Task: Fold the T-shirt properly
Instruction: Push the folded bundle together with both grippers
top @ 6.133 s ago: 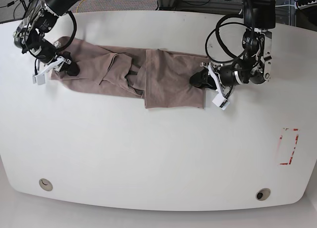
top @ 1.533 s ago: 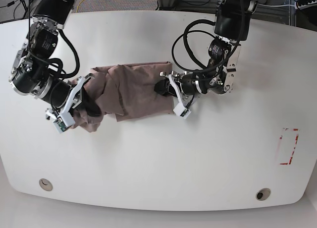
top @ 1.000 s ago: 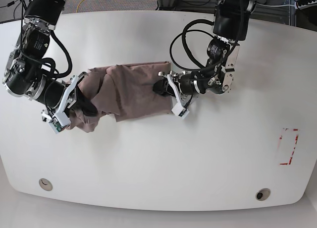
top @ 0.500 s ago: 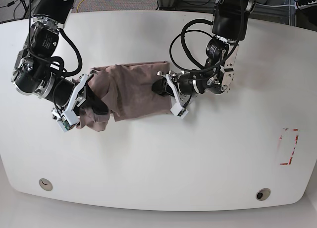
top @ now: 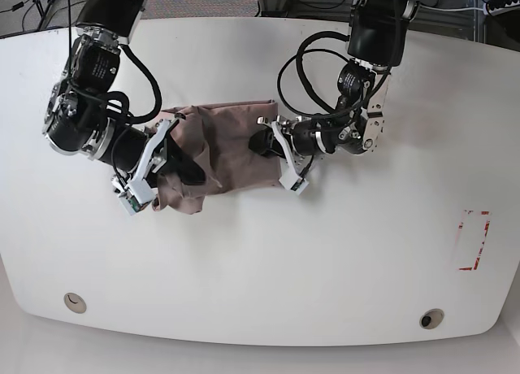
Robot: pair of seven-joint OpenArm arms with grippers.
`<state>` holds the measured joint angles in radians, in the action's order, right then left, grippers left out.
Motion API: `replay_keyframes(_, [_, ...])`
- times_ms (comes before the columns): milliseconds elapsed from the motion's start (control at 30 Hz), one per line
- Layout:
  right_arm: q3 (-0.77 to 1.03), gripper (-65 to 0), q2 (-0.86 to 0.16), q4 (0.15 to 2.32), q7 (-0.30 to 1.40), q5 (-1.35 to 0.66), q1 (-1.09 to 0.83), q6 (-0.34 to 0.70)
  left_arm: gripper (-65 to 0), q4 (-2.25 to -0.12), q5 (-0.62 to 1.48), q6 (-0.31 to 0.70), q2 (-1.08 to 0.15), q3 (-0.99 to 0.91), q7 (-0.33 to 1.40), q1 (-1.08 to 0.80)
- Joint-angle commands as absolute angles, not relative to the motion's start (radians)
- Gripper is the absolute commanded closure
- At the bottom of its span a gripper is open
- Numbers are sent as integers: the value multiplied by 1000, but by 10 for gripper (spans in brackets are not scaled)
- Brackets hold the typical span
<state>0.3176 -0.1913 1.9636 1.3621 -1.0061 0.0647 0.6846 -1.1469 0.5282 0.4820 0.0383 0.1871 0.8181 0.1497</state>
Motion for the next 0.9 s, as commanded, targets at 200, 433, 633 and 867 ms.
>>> replay_keyframes(200, [219, -8, -136, 1963, 1330, -865, 82, 694, -79, -1129, 420, 438, 33, 196, 928, 134])
replay_keyframes(433, [165, -59, -79, 1963, 1330, -782, 87, 694, -81, -1130, 420, 438, 33, 196, 928, 134])
replay_keyframes(633, [156, -366, -22, 1963, 1328, -694, 88, 694, -81, -1132, 420, 438, 33, 196, 929, 133])
replay_keyframes(867, [154, -583, -19, 1963, 1294, -648, 90, 698, -82, -1135, 421, 440, 33, 191, 929, 133])
